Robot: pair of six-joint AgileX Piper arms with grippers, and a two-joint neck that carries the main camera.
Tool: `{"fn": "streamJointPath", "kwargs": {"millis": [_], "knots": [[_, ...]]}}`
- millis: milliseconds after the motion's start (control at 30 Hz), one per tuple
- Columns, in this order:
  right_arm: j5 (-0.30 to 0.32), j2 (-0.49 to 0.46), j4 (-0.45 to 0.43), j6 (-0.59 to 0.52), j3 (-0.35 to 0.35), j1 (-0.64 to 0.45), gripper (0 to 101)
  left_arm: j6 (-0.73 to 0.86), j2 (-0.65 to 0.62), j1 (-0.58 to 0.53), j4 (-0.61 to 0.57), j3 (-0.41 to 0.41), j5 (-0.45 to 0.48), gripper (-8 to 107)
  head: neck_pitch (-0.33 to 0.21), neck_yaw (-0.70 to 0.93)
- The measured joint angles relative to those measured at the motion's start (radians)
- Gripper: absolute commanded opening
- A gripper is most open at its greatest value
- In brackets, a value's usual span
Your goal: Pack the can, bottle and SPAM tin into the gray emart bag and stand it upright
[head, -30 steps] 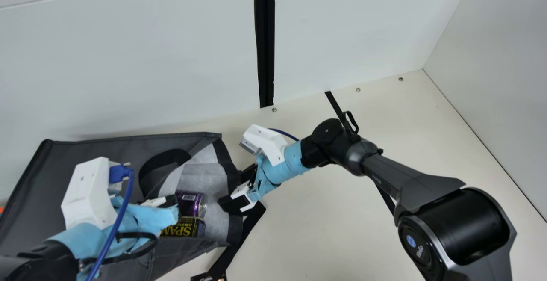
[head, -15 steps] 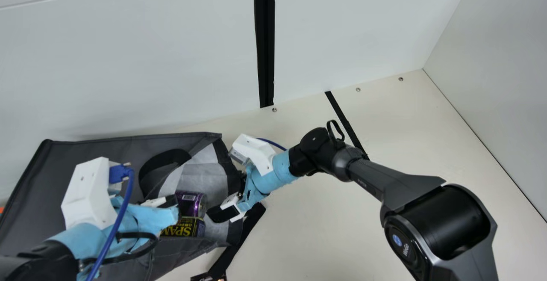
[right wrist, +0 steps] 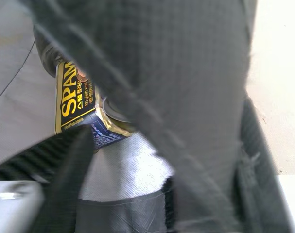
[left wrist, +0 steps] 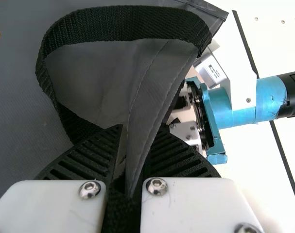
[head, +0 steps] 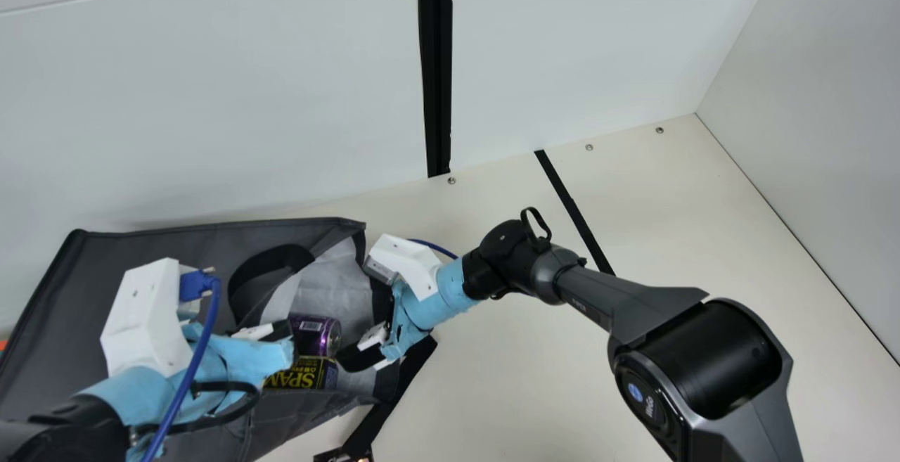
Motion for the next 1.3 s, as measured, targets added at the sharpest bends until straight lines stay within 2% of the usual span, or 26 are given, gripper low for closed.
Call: {"fn": "streamJointPath", "kwargs": {"millis": [133,167,400,767,1300], "knots": [[0.007,0.006,0.020,-0.004,-0.002,0.001,1,0.000,0.000,0.000,0.000,0.000,0.000,-8,0.000,-0.002],[0.010,0.008,0.025,-0.005,-0.002,0.001,0,0.000,0.000,0.000,0.000,0.000,0.000,-8,0.000,-0.002],[0.037,0.007,0.068,-0.005,0.000,-0.010,0,0.000,0.000,0.000,0.000,0.000,0.000,-8,0.000,-0.002],[0.074,-0.037,0.185,0.045,0.036,-0.052,0,0.000,0.000,0.000,0.000,0.000,0.000,-8,0.000,-0.002],[0.186,-0.116,0.293,0.132,0.032,-0.144,0,0.006,-0.015,0.002,-0.004,0.014,0.006,-8,0.000,-0.002]]}}
